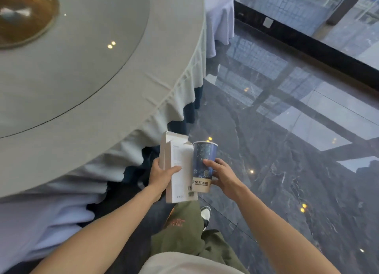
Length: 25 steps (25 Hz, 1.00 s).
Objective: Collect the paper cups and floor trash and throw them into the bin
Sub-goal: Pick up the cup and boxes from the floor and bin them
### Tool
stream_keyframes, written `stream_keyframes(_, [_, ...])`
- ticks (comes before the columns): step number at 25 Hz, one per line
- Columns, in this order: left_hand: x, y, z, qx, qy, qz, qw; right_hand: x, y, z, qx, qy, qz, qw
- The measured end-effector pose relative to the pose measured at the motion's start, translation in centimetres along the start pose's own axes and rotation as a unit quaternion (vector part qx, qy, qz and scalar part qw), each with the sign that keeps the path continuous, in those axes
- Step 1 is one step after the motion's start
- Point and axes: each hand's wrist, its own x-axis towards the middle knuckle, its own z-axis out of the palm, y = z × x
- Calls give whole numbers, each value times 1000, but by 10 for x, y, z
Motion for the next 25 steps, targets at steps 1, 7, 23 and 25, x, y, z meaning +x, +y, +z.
stream_keyframes(1, [-5, -9, -9, 6, 0, 1, 1000, -2, 8, 10, -7, 1, 4, 1000])
stream_keyframes(7, [-12, -72, -88, 48, 15, -28, 998, 10, 66, 71, 5, 55, 48, 997])
stream_keyframes(23, [55, -193, -304, 178, -161, -71, 968, 110, 188, 231, -31, 277, 121, 953])
stream_keyframes(25, [64, -196, -304, 181, -165, -69, 967, 134, 184, 236, -35, 282, 115, 952])
